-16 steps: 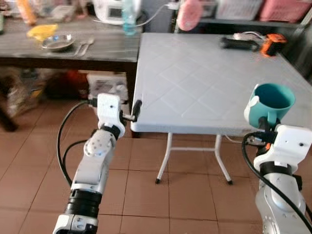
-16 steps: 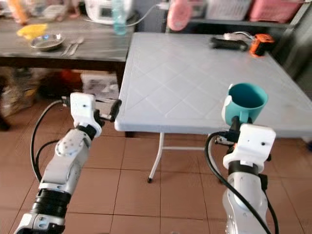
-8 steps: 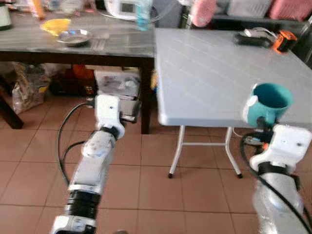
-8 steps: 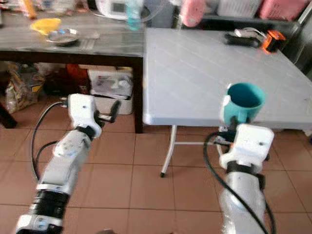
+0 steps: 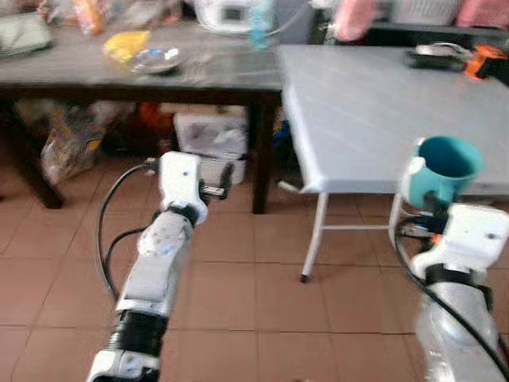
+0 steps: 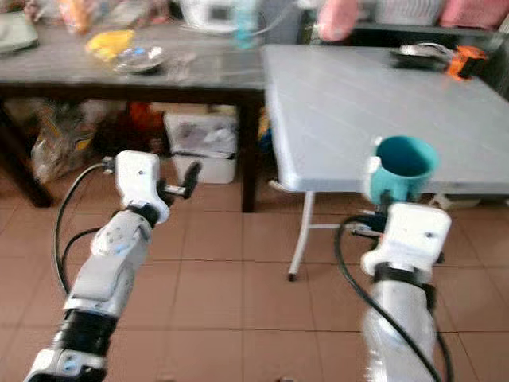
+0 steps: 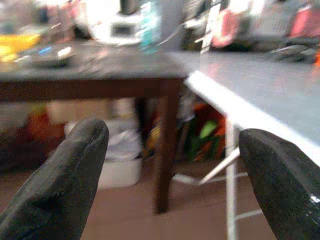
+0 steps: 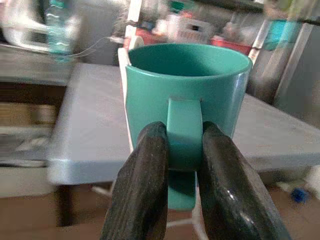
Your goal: Setting the table
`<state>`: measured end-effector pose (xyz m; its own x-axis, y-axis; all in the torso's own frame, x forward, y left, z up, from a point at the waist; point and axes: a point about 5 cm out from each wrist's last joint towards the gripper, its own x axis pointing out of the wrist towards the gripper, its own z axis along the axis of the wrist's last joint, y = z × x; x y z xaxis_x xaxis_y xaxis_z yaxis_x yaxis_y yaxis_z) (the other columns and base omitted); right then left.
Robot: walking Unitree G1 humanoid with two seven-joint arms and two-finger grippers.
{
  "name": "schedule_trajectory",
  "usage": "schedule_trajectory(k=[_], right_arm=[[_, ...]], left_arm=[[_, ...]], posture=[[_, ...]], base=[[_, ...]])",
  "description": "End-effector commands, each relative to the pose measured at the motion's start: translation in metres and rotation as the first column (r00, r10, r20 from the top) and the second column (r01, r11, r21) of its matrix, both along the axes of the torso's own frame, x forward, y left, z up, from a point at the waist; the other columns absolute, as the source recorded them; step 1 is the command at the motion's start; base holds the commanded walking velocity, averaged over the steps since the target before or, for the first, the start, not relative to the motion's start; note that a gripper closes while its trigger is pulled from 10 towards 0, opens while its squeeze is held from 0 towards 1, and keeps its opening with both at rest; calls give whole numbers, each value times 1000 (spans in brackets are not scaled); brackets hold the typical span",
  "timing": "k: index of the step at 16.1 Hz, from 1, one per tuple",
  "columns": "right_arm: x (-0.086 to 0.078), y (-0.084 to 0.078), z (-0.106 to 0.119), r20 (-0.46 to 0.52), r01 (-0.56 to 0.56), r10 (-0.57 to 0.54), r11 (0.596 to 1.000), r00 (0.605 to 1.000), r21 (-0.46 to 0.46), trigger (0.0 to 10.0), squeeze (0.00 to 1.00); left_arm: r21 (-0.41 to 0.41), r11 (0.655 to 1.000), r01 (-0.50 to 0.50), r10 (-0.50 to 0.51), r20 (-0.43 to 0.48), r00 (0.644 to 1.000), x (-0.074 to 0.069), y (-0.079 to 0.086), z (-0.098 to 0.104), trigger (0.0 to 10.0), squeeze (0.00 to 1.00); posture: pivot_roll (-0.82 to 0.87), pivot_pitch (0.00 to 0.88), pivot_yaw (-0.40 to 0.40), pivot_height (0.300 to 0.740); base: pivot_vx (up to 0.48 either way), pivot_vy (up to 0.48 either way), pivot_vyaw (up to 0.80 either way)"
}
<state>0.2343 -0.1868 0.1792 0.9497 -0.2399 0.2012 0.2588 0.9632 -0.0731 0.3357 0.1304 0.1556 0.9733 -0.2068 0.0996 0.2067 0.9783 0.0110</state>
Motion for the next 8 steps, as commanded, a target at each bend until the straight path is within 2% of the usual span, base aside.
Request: schedule_trajectory(k=[1, 8], right_arm=[[-2, -4, 4, 20, 10, -10, 1000, 1000, -13, 10000, 0], [0, -5, 6, 23, 8, -7, 999, 1000, -31, 10000, 0]], left_arm=[[-3, 1000, 1, -1, 8, 1000, 0, -2, 2, 10000, 0], [-11, 1000, 3, -3, 7, 1000, 1, -7, 1, 10000, 0]], posture=[[86, 132, -46, 740], [86, 124, -54, 740]], base=[[0, 480, 0], [0, 480, 0]])
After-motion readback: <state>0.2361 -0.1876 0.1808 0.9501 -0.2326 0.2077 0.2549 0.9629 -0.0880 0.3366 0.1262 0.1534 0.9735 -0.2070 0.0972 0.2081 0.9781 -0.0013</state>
